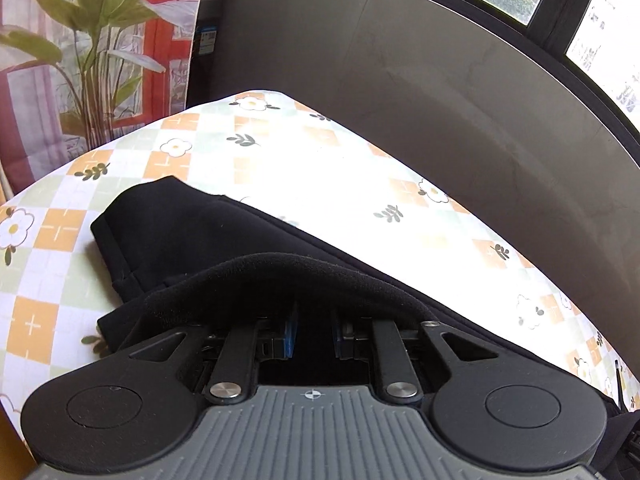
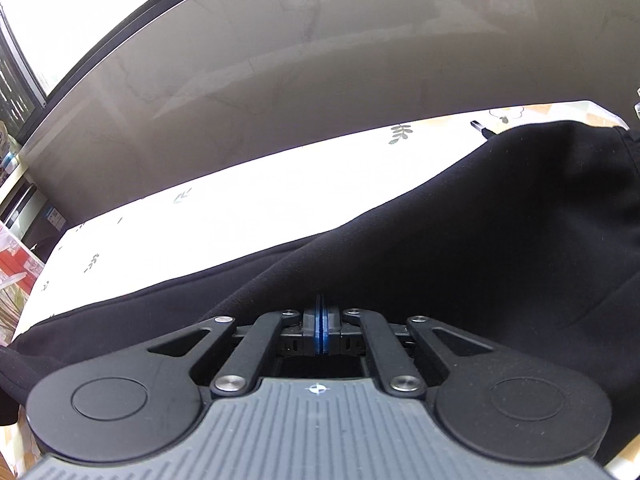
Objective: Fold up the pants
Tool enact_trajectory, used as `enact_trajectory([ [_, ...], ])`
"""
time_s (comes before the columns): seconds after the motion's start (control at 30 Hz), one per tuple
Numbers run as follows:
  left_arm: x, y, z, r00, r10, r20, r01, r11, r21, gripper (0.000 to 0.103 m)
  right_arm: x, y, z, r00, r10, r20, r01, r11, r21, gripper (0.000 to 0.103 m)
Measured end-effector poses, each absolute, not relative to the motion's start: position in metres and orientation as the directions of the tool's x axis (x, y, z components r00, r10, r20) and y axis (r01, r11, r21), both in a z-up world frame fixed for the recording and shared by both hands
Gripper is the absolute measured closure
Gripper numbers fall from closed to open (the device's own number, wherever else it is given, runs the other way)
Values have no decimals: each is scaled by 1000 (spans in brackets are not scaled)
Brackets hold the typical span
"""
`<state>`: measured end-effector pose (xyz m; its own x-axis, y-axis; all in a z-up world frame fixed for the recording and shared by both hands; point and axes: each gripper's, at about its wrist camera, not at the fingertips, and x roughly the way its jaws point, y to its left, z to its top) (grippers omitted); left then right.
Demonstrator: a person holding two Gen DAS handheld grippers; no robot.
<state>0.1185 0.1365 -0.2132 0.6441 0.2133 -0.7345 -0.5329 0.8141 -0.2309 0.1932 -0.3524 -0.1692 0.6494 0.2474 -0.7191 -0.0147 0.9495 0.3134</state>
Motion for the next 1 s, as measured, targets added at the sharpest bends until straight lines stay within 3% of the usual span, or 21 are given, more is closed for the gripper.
enact_trajectory([
  [0.23, 184, 157, -227, 628, 189, -755, -475, 861, -180, 85, 228, -340, -174, 657, 167, -735, 92, 950, 298, 101],
  [0.4, 207, 175, -228, 638, 193, -746, -476, 860, -185, 83, 219, -323, -168, 649, 174, -740, 63, 958, 281, 99],
  [0.57, 194, 204, -210, 685, 164, -709, -490, 825, -282, 73, 196, -313, -172, 626, 172, -760, 34, 968, 247, 95],
  [1.0, 107, 288, -242, 633, 82, -770, -671, 556, -491, 72, 140, -293, -177, 575, 188, -797, 45, 965, 260, 93],
])
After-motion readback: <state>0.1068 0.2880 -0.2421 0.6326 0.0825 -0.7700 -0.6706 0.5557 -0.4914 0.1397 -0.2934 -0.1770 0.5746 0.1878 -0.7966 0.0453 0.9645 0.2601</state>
